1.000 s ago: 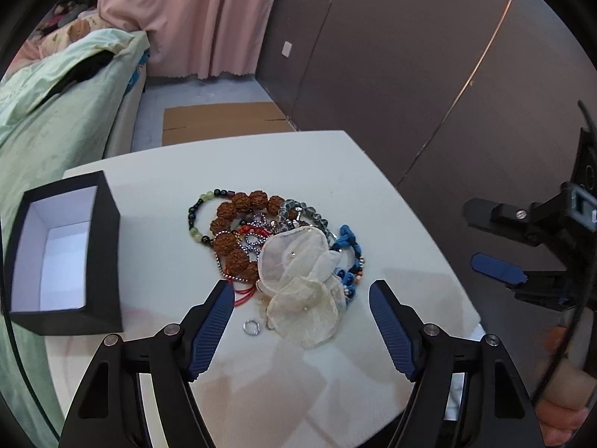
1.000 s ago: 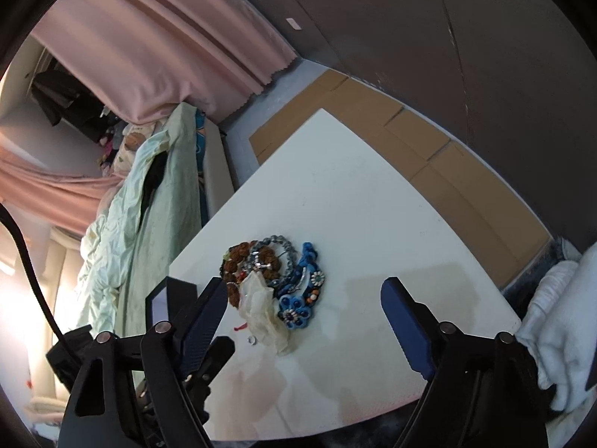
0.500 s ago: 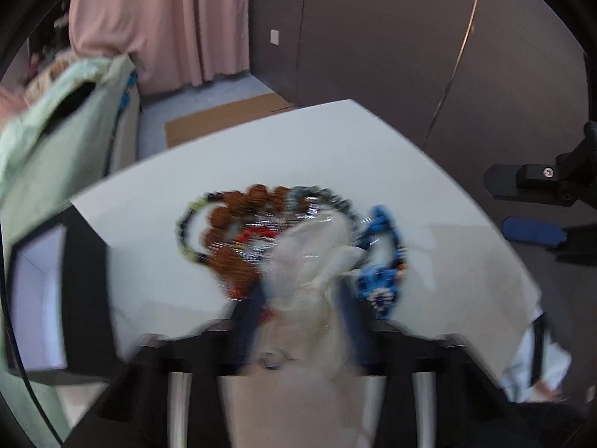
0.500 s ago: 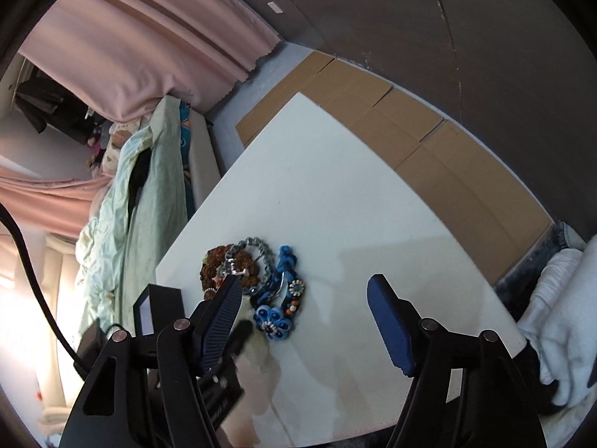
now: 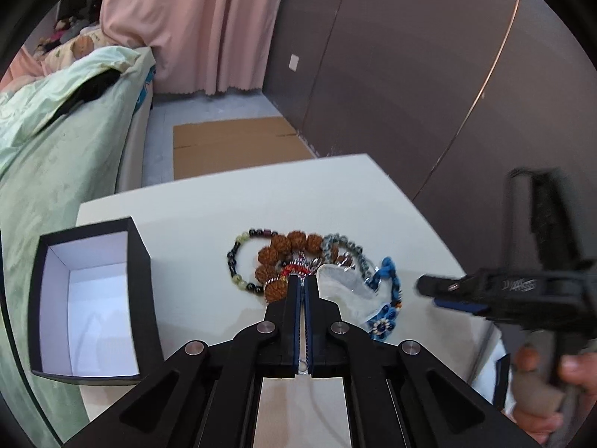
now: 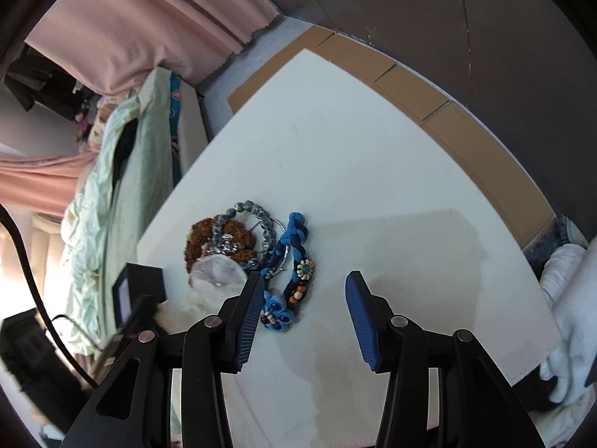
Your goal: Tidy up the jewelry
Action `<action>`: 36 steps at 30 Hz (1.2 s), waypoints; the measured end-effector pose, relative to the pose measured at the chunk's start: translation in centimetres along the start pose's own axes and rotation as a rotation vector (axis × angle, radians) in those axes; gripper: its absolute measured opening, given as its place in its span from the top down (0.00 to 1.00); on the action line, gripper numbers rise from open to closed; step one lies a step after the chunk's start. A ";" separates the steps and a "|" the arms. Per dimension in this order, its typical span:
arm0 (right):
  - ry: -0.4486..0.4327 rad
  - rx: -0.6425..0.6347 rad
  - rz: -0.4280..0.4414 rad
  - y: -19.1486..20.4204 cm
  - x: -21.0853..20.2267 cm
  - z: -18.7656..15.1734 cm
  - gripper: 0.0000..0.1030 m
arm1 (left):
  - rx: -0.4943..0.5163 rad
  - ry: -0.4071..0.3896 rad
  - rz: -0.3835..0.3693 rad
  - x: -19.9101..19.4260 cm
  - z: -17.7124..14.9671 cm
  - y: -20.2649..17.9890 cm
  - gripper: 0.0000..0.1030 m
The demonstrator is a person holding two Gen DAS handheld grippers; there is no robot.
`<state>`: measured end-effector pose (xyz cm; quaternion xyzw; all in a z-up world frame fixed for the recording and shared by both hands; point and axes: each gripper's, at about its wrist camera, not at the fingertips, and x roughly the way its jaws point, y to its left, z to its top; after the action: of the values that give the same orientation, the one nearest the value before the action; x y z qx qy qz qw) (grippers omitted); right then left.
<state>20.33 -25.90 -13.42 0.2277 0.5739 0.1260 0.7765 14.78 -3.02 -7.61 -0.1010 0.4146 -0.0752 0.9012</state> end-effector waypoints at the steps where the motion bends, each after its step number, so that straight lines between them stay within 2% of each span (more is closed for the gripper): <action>1: 0.005 -0.004 -0.014 0.1 0.3 0.1 0.54 | -0.005 -0.007 -0.008 -0.3 0.2 0.0 0.99; 7: 0.033 -0.052 -0.091 1.2 2.3 0.6 0.53 | -0.042 -0.063 -0.027 -2.2 1.2 0.7 0.99; 14: -0.019 -0.210 -0.261 3.8 2.9 -0.1 0.55 | -0.078 -0.121 -0.030 -4.5 2.0 2.2 0.99; 17: -0.020 -0.282 -0.326 4.8 3.1 -0.8 0.81 | -0.083 -0.146 -0.026 -5.4 2.2 2.6 0.99; 18: -0.010 -0.285 -0.315 4.8 3.1 -1.0 0.90 | -0.087 -0.154 -0.026 -5.8 2.3 2.8 0.99; 21: -0.012 -0.228 -0.220 3.9 1.8 -1.2 0.90 | -0.100 -0.181 -0.019 -6.8 2.3 3.3 0.99; 25: -0.099 -0.200 -0.100 3.7 -1.5 -1.5 0.91 | -0.119 -0.225 -0.008 -8.5 2.2 4.6 0.99; 33: -0.209 -0.195 0.047 4.6 -5.4 -1.5 0.90 | -0.160 -0.294 0.012 -11.3 2.4 6.9 0.99; 36: -0.233 -0.207 0.079 6.2 -5.2 -1.1 0.91 | -0.184 -0.302 0.019 -11.7 2.4 7.9 0.99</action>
<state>18.04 -22.67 -6.24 0.1820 0.4544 0.1873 0.8517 9.50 7.47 0.53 -0.1892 0.2808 -0.0124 0.9409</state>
